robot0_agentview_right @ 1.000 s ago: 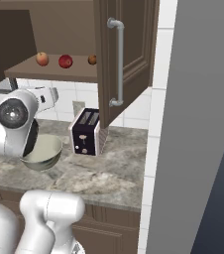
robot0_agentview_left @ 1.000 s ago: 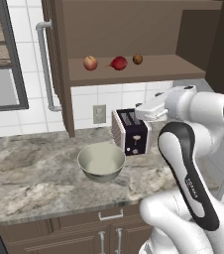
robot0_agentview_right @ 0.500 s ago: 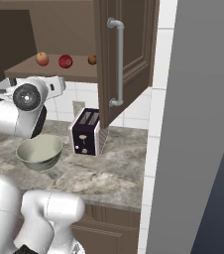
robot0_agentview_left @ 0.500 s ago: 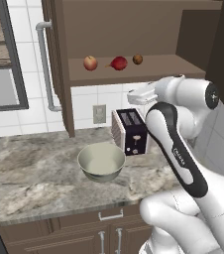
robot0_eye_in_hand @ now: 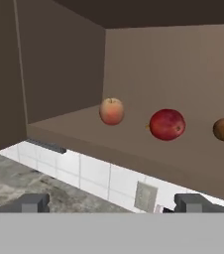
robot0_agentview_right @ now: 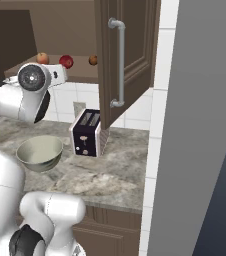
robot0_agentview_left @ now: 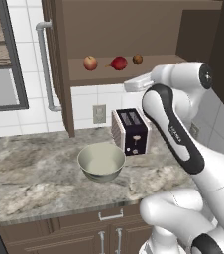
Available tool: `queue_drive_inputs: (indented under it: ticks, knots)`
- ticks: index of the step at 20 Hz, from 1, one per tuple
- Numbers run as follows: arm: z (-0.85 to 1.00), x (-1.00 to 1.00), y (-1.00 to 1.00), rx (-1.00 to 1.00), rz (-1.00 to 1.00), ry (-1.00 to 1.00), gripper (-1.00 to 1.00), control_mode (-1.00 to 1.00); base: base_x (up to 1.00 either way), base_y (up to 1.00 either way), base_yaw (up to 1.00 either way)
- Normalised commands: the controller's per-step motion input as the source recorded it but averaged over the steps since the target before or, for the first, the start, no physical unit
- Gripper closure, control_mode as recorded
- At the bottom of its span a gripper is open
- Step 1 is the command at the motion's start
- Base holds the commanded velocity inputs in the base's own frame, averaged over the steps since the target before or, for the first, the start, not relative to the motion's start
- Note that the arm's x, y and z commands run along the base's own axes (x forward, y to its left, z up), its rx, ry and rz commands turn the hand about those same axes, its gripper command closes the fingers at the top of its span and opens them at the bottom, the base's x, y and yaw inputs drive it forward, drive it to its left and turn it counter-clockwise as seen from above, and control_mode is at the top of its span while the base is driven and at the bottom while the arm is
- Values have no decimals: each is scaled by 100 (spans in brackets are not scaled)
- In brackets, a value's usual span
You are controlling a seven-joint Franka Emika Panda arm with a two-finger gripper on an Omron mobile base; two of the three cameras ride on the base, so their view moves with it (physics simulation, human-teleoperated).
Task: Open the cabinet. Pick the peach and pear from the cabinet and place them into the bowl. Then close the cabinet.
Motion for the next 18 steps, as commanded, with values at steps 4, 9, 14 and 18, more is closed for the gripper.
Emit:
queue_drive_inputs:
  ticks: [4, 9, 14, 18]
  knots:
    - [0, 22, 18, -10, 0, 19, -100, -100, 0, 0, 0]
    - [0, 19, 6, -9, -5, 18, -100, -100, 0, 0, 0]
    - [0, 18, 0, -6, -11, 5, -100, -100, 0, 0, 0]
    - [0, 24, 0, -5, -13, 0, -100, -100, 0, 0, 0]
